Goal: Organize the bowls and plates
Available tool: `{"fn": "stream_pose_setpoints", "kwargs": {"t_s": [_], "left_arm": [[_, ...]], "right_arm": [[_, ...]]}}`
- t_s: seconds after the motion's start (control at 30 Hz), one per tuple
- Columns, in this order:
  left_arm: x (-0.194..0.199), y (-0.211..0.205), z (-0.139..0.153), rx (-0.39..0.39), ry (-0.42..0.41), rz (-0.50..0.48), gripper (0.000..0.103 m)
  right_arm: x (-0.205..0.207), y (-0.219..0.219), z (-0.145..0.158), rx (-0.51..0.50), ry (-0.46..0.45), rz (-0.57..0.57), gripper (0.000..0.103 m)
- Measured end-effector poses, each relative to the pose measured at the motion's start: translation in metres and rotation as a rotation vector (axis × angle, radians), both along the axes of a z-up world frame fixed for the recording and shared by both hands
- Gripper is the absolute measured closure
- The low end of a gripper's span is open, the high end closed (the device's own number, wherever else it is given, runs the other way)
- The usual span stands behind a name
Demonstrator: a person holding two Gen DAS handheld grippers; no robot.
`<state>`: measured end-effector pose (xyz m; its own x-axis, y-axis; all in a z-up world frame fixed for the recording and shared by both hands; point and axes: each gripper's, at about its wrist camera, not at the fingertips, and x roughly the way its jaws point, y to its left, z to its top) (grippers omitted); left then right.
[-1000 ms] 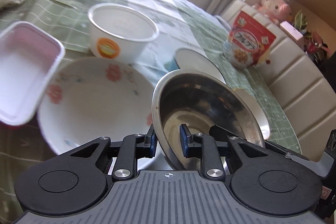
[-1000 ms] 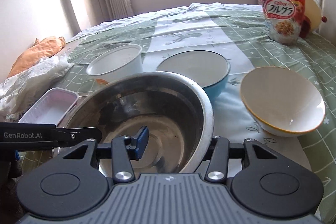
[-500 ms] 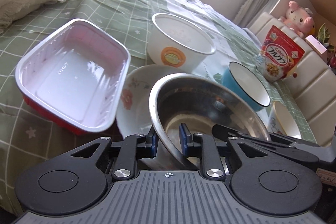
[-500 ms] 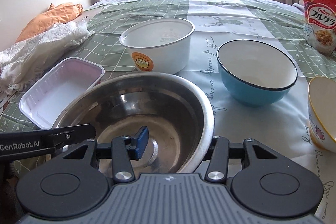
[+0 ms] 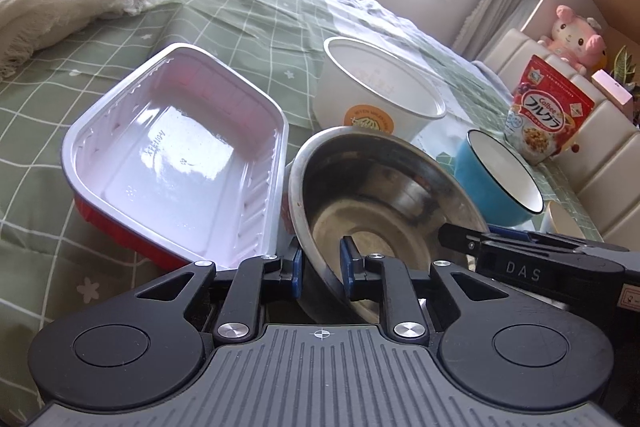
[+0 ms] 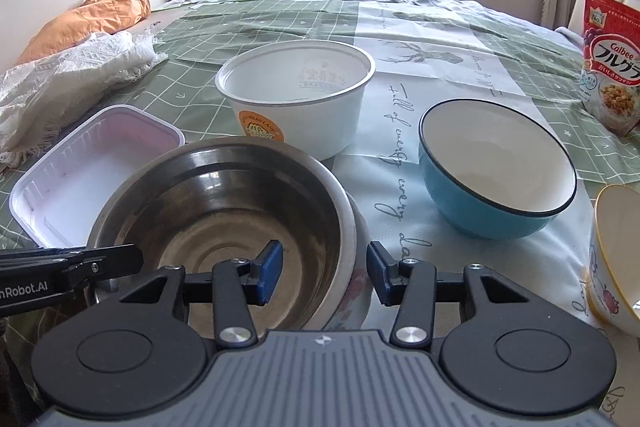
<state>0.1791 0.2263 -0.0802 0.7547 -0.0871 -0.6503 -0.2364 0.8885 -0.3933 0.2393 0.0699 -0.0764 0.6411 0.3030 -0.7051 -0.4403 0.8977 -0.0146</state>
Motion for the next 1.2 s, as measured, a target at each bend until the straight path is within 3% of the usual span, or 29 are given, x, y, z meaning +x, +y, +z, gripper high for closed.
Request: {"fn": "stream_pose_setpoints", "kwargs": {"t_s": [0.63,0.73,0.9,1.1,1.2], "left_arm": [[-0.001,-0.004,-0.001,0.024,0.015,0.001,0.08],[-0.003,0.003,-0.003,-0.033,0.017,-0.009,0.08],[-0.012,0.017,-0.008,-0.168,0.012,0.005,0.08],[-0.026,0.015,0.006,-0.135,-0.01,0.065,0.08],[-0.03,0.021,0.009,-0.167,-0.005,0.093,0.078]], "right_arm": [[0.018,-0.009,-0.023,0.049,0.11,-0.028,0.056],[0.023,-0.012,-0.029,0.104,0.163,-0.027,0.056],[0.022,-0.016,-0.03,0.149,0.168,-0.018,0.053],[0.024,-0.032,-0.027,0.203,0.176,-0.029,0.053],[0.027,-0.039,-0.028,0.232,0.196,-0.031,0.053]]}}
